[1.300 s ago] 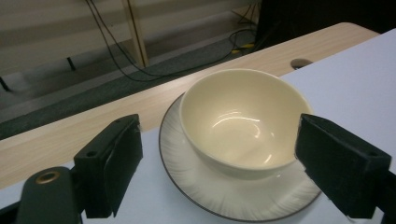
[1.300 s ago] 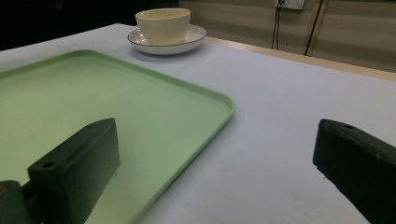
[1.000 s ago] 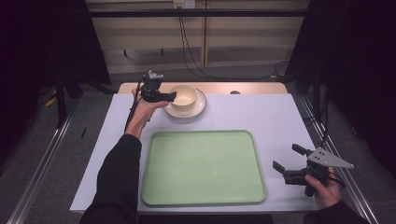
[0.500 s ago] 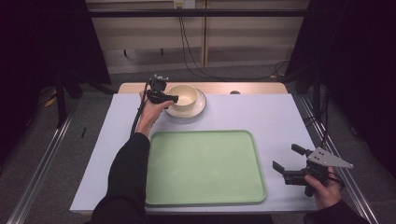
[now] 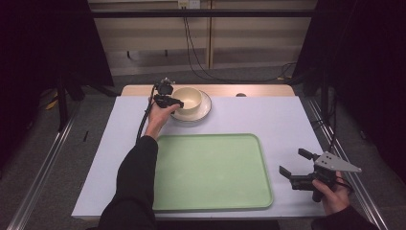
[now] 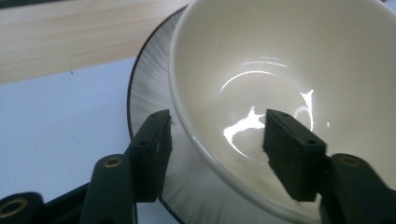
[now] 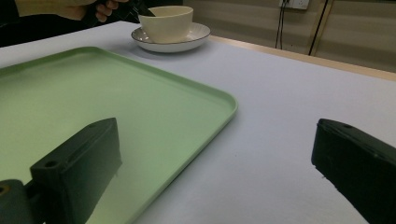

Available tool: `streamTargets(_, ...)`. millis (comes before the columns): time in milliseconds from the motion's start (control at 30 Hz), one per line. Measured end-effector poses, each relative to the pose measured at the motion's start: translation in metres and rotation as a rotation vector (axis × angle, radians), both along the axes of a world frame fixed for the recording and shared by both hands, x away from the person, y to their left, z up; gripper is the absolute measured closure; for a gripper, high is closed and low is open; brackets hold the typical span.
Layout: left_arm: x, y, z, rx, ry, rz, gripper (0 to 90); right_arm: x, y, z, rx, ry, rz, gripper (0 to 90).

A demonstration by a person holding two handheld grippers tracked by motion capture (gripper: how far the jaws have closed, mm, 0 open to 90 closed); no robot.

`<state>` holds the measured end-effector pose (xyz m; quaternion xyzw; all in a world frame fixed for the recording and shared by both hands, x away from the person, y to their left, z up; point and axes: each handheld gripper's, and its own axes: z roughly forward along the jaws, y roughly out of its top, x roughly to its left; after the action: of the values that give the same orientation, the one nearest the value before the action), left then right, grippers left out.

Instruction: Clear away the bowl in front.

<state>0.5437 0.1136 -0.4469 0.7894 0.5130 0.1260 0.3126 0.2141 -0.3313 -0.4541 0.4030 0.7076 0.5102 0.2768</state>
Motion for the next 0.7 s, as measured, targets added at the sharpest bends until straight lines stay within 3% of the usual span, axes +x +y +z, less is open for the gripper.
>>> streamTargets(100, -0.0006, -0.0014, -0.0009, -0.002, 0.015, 0.007, 52.5, -0.0001, 0.0001, 0.0000, -0.001, -0.003, -0.003, 1.1)
streamTargets(133, -0.0007, -0.0021, -0.0018, 0.025, 0.024, 0.000, 53.3, 0.0001, 0.0000, -0.0001, -0.001, -0.001, 0.000, 1.1)
streamTargets(333, 0.0004, -0.0029, -0.0025, 0.016, 0.032, 0.039, 63.3, 0.0002, -0.0004, 0.0001, -0.001, -0.005, 0.002, 1.2)
streamTargets(433, 0.0011, -0.0016, -0.0033, 0.003, 0.054, 0.028, 73.7, 0.0002, -0.0003, 0.0000, 0.001, -0.007, 0.002, 1.2)
streamTargets(700, 0.0017, -0.0002, -0.0054, -0.019, 0.085, 0.038, 74.0, -0.0001, -0.0007, 0.0004, 0.003, -0.012, 0.009, 1.2)
